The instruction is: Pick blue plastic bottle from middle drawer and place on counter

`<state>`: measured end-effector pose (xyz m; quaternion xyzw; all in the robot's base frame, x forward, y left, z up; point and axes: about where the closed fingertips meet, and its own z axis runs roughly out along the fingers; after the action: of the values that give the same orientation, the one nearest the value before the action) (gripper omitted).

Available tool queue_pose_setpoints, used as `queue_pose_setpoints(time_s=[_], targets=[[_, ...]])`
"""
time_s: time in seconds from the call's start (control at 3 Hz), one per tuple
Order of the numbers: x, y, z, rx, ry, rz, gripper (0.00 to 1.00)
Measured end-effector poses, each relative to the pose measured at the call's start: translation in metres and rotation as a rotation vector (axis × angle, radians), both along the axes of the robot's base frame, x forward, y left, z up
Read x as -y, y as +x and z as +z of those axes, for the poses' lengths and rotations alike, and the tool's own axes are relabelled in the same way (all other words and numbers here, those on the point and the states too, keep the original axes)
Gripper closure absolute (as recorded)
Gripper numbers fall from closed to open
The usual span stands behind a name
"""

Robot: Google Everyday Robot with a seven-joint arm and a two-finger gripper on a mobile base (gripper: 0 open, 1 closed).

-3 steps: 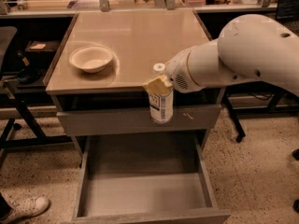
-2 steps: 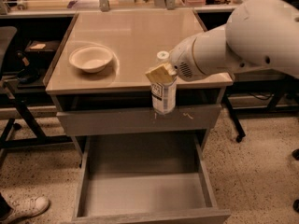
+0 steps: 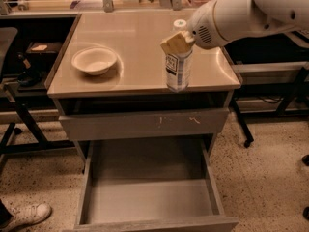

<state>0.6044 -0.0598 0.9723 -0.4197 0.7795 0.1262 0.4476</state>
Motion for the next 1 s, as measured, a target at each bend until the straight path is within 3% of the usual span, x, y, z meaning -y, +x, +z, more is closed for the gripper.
queue_pose_setpoints(time_s=[0.67, 1.0], targets=[[0.018, 0.075, 0.032, 0.040, 0.019, 0.013, 1.00], [0.015, 0.112, 0.028, 0.025, 0.050, 0.035, 1.00]])
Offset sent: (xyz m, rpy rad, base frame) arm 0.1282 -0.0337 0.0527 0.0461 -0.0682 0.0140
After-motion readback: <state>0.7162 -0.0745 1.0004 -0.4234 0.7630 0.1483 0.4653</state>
